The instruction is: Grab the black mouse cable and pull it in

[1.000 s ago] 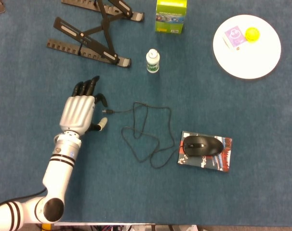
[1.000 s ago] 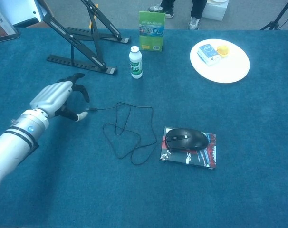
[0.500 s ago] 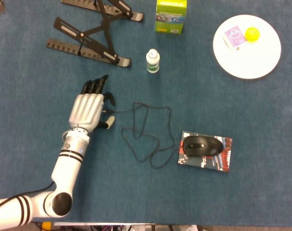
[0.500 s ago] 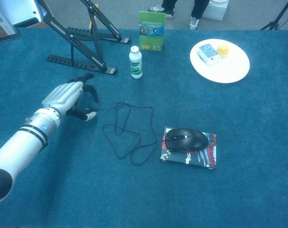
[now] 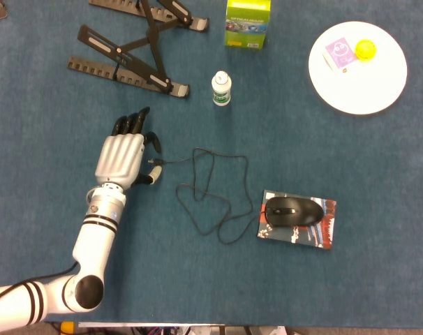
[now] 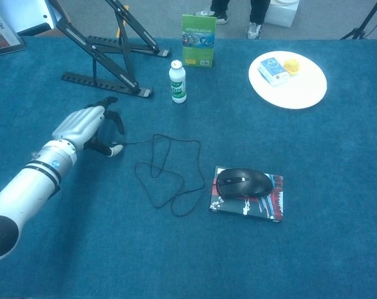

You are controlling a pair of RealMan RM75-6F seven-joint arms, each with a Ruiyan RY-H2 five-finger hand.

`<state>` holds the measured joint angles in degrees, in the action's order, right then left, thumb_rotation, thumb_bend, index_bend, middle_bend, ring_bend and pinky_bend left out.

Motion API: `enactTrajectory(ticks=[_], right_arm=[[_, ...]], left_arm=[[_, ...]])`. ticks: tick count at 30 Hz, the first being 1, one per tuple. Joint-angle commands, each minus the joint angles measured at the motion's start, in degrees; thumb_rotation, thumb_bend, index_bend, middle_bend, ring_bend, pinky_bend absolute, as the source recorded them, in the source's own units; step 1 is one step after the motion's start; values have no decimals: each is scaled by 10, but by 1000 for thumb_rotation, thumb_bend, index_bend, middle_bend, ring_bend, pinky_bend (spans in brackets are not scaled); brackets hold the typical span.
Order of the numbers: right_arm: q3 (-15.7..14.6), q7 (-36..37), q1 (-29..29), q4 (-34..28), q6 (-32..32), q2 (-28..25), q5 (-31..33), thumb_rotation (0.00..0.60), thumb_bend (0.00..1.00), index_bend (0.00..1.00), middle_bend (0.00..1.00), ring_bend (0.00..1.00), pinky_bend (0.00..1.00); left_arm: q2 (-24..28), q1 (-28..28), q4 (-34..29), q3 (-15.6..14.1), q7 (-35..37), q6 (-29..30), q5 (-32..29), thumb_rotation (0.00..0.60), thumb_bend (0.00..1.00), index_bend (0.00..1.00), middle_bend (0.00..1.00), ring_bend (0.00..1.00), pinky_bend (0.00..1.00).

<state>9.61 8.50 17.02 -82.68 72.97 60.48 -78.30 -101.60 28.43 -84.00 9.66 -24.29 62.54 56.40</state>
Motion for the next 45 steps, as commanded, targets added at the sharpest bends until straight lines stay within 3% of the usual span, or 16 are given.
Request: enactTrajectory(ticks=[1, 45], right_arm=[[0, 0, 0, 0, 0, 1, 0, 600, 108, 360, 189, 114, 213], [-3, 18, -5, 23, -9, 14, 2, 600, 108, 360, 189, 114, 213]], left_arm=[[0, -1, -5, -1, -3, 2, -6, 600, 274, 455, 0, 0, 0], [-22, 4, 36, 2, 29, -2, -11, 600, 303, 526, 0, 0, 0]])
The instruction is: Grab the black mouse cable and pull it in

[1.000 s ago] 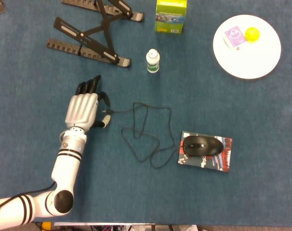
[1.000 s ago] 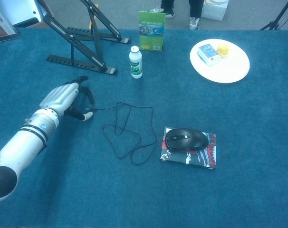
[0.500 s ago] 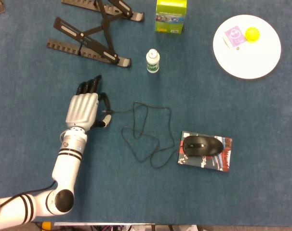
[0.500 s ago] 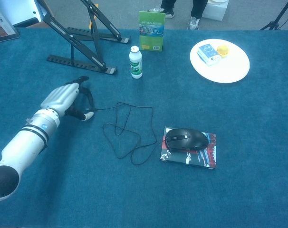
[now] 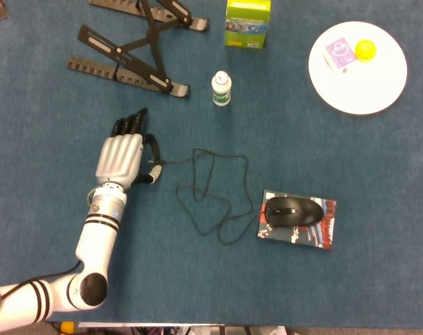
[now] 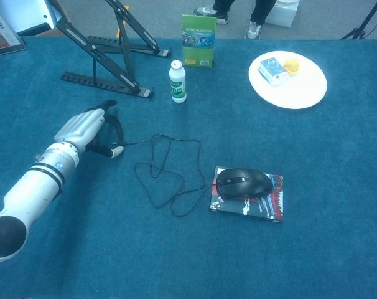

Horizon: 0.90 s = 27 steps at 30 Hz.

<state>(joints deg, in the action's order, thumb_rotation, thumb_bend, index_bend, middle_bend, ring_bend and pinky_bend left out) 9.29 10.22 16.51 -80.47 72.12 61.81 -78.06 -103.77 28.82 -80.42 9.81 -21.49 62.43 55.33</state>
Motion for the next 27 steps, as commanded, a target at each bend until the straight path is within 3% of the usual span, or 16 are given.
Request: enactTrajectory(ticks=[1, 19, 27], right_arm=[[0, 1, 0, 1, 0, 1, 0, 600, 108, 360, 189, 114, 213], [0, 7, -2, 6, -1, 3, 0, 600, 108, 360, 189, 114, 213], [2, 15, -7, 7, 7, 3, 1, 600, 108, 360, 189, 114, 213]], left_arm=[[0, 0, 1, 0, 1, -2, -1, 600, 311, 527, 0, 0, 0], [5, 3, -5, -1, 2, -10, -7, 600, 379, 546, 0, 0, 0], [34, -10, -71, -10, 18, 19, 32, 600, 379, 549, 0, 0, 0]])
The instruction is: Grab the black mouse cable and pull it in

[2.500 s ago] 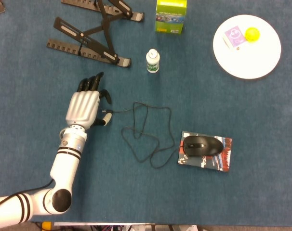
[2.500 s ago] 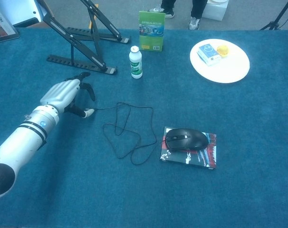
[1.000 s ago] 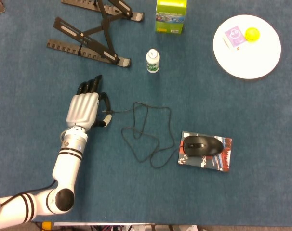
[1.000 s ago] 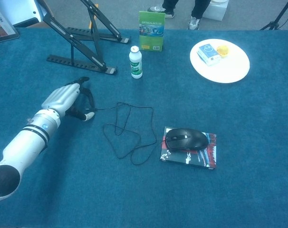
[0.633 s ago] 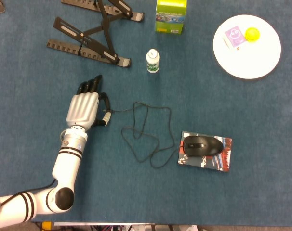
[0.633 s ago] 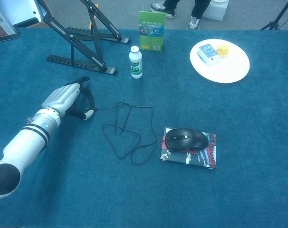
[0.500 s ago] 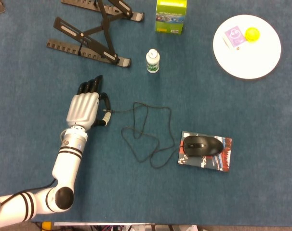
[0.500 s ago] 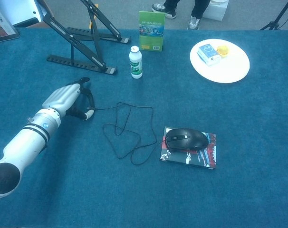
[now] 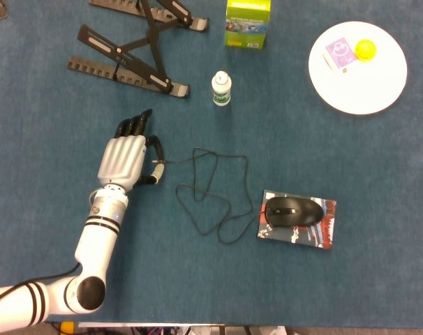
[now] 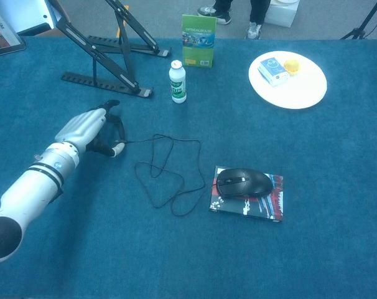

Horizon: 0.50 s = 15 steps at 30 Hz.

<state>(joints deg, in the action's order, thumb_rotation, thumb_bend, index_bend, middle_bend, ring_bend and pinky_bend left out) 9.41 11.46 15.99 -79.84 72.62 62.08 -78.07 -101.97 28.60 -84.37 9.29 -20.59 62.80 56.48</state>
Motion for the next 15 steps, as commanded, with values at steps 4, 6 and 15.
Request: enactTrajectory(ticks=[4, 6, 15], right_arm=[[0, 11, -6, 5, 5, 2, 2, 600, 108, 360, 189, 114, 213], [0, 17, -8, 7, 7, 4, 2, 600, 108, 360, 189, 114, 213], [0, 41, -15, 21, 18, 14, -2, 600, 108, 360, 189, 114, 213]], left_arm=[[46, -22, -93, -14, 30, 42, 61, 600, 379, 550, 0, 0, 0], [65, -32, -129, -24, 44, 57, 89, 600, 380, 552, 0, 0, 0], [146, -91, -254, -102, 143, 138, 262, 600, 380, 564, 0, 0, 0]])
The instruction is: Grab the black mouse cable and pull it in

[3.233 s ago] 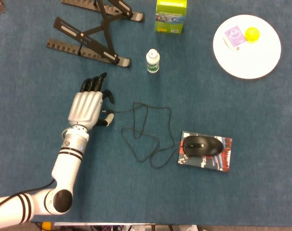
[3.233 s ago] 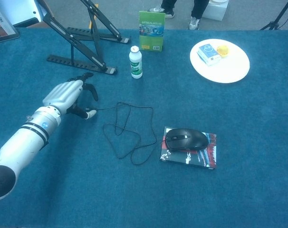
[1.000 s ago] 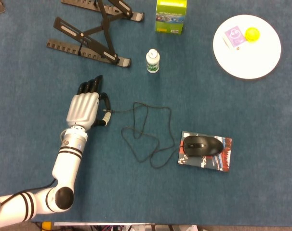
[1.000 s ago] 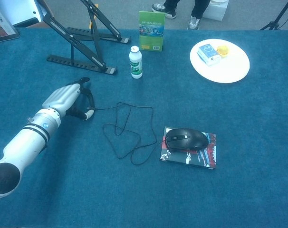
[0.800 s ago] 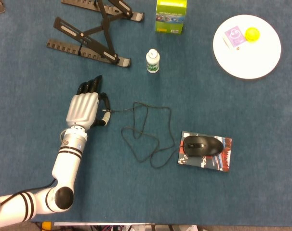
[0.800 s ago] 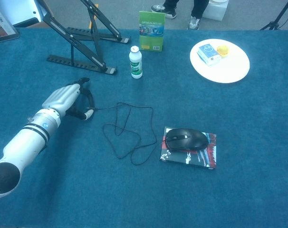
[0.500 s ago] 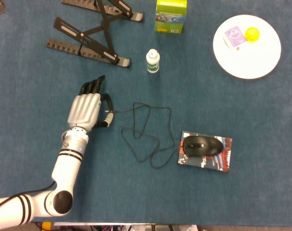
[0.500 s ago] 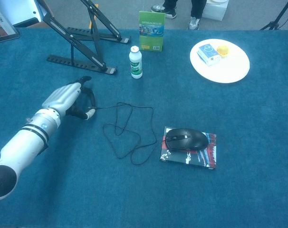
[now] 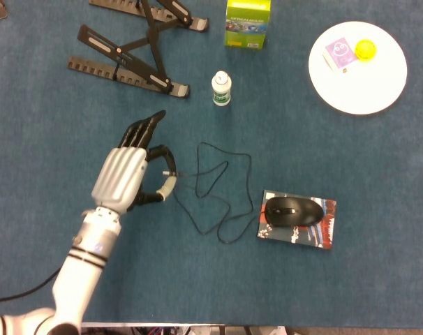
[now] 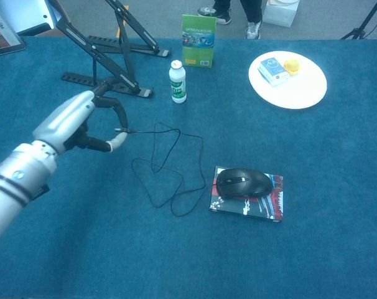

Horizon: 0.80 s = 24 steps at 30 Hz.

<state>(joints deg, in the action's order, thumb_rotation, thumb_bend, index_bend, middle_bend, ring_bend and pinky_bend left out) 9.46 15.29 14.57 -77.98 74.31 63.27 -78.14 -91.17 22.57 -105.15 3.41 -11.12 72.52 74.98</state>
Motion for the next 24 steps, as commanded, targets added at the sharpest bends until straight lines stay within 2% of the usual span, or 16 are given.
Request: enactTrajectory(ticks=[1, 13, 17, 24], right_arm=[[0, 3, -1, 3, 2, 3, -2, 600, 108, 360, 189, 114, 213], [2, 16, -1, 9, 4, 13, -5, 600, 108, 360, 189, 114, 213], [3, 22, -1, 9, 7, 14, -8, 600, 108, 360, 189, 114, 213], [4, 30, -1, 11, 1, 16, -4, 600, 108, 360, 189, 114, 213]], left_arm=[[42, -36, -50, -53, 57, 48, 96, 600, 381, 564, 0, 0, 0], [99, -69, -50, -154, 172, 93, 268, 600, 386, 564, 0, 0, 0], [108, -71, -30, -167, 199, 103, 303, 600, 396, 565, 0, 0, 0], [122, -65, -17, -170, 246, 95, 311, 600, 396, 564, 0, 0, 0]])
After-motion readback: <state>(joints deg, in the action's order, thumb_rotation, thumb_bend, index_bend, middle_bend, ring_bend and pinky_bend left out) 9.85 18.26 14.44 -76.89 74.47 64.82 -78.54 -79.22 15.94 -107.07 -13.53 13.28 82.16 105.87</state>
